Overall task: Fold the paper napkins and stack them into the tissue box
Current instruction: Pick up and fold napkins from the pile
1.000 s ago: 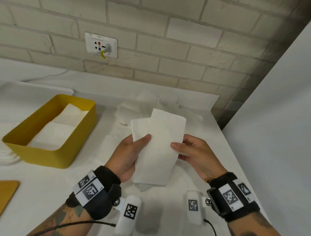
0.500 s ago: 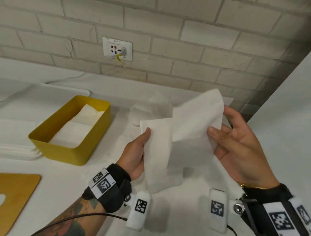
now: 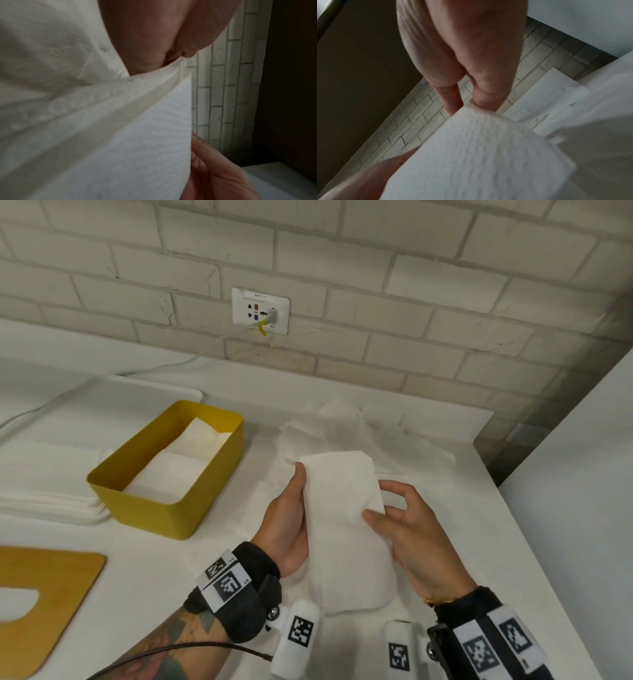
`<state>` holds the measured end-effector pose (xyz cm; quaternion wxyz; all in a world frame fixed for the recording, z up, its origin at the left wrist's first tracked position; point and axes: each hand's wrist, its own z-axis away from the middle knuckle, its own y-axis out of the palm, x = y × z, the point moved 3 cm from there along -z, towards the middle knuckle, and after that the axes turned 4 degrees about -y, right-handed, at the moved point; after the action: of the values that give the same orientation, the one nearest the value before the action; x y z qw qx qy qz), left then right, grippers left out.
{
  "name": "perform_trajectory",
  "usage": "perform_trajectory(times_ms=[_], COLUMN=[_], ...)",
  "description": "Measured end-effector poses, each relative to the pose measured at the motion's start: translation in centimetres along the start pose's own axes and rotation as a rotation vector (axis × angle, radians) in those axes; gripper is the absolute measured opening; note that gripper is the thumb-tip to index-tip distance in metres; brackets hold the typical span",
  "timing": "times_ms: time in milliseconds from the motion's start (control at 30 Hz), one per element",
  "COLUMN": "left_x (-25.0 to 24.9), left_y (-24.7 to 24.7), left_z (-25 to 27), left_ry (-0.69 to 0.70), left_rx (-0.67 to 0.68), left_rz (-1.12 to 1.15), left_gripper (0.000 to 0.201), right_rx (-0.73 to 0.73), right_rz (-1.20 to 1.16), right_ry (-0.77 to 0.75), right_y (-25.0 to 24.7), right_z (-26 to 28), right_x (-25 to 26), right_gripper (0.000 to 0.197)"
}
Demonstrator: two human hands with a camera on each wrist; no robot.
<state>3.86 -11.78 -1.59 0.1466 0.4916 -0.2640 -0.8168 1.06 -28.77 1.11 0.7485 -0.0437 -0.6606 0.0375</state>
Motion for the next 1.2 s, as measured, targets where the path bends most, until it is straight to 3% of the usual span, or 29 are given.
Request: perform_trajectory(times_ms=[100,333,467,600,867,967,1067,1167,1200], left_x=[-0.1,-0.3,-0.6,-1.4,-3.3,-3.2,-3.3,-4.4,-4.9], left_y=[0.3,0.2,0.0,0.5,-1.1,-1.9,-2.2,-2.9,-3.4], left_z=[0.1,0.3,0.2,0.1,0.4,0.8,1.6,3.2,3.8], left_ry=[0.001,0.003,0.026,0.058,0.123,0.075,0.026,0.051,0.078], left_rx=[0.040,0.104,0.094,0.109,0.042,0.052,0.117,0.143,0.141], left_rz=[-0.030,-0.075,-0.040,-0.041,-0.076,-0.114,-0.166,-0.173,-0.206], left_gripper=[0.068,0.040,0.038,0.037,0.035,0.038,0.039,0.036,0.036], right_rx=[-0.007,-0.014,-0.128,0.098,0.356,0.305,0.238,0.210,0.189], right_rz=[0.013,0.047,0.163,0.004,0.034,0.054,0.006,0.141,0.173], right_ry=[0.004,0.009,-0.019,0.083,0.230,0.110,0.002,-0.093,-0.114], right_y=[0.3,0.9,0.2,1.0,1.5,1.2,2.1,4.3,5.1], right_z=[-0.3,-0.5,-1.2,-1.9,0.8,-0.3,-2.9,-6.2,-7.3], right_x=[0.0,-0.4,-0.1,-0.8,-3.8,-0.8,3.3,6.2,7.0], right_gripper=[0.043,0.042,0.066,0.088,0.062,0.071,0.053,0.027,0.026])
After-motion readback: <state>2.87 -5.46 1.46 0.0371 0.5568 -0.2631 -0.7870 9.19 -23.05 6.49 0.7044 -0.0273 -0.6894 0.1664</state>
